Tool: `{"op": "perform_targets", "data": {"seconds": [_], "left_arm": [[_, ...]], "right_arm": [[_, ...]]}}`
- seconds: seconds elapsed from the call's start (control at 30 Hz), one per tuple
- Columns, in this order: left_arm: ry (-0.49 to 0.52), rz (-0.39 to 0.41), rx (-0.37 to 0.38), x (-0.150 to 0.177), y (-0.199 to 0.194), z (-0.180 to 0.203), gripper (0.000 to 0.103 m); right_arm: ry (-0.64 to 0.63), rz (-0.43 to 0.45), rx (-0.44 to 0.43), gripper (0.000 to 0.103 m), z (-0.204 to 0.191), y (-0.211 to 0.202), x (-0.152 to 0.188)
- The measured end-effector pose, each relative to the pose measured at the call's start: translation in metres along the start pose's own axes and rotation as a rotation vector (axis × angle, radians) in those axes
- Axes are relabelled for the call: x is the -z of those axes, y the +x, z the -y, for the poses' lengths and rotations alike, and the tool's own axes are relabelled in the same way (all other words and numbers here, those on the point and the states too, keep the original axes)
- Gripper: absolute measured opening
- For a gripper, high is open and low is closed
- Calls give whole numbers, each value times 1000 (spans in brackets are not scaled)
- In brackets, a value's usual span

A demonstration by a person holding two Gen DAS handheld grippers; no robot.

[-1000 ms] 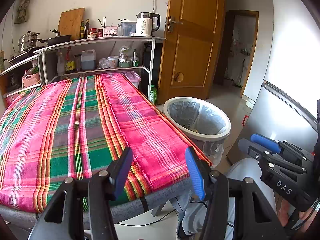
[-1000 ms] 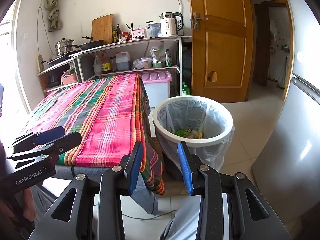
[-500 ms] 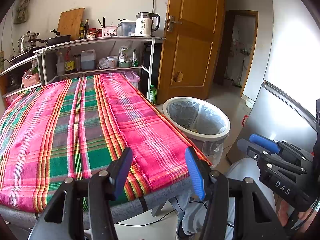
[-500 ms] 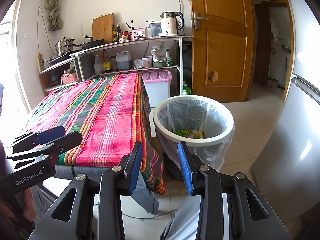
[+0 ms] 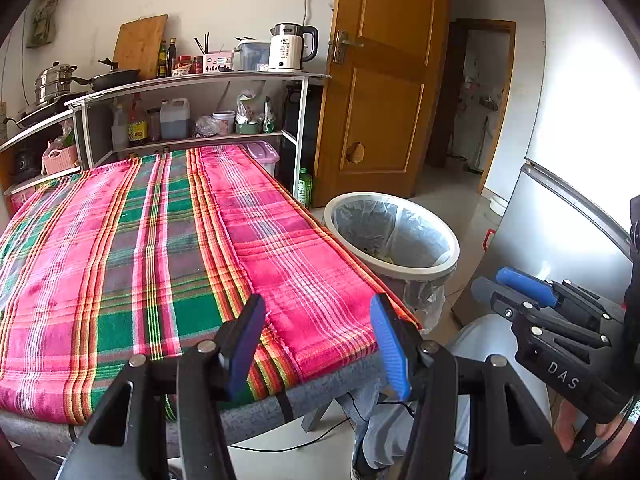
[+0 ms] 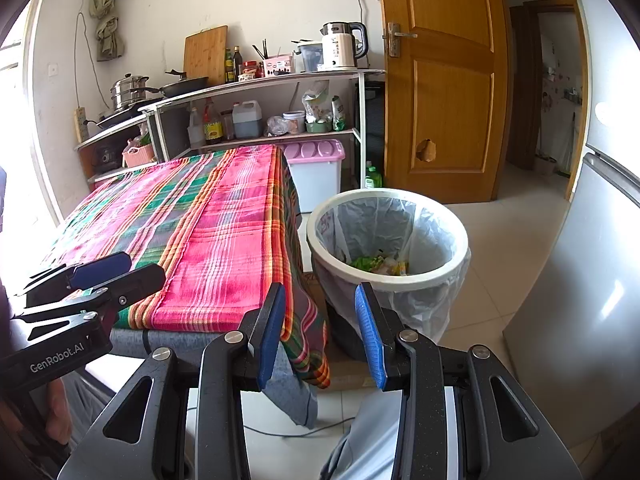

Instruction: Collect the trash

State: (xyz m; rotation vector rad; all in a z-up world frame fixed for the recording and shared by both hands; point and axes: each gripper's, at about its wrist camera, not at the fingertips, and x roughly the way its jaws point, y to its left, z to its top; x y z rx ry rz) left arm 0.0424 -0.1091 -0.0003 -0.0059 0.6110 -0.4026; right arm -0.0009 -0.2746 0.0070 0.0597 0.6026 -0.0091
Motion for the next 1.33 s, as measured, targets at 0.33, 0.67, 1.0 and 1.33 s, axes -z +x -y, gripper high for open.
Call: {"op": "perform_targets", "data": {"seconds": [0.33, 0.67, 1.0, 1.33], "left_arm": [[4, 2, 1, 0, 0, 1, 57], [-10, -16, 14, 1, 3, 0, 57], [-8, -22, 14, 3, 5, 2, 57], [5, -18, -1, 5, 4, 4, 57]], "right_arm": [[-1, 0, 0, 37, 0, 0, 0], [-1, -1, 1, 37, 0, 0, 0], [-3, -3, 1, 37, 0, 1, 1], [-7, -6, 2, 37, 1, 3, 3]]}}
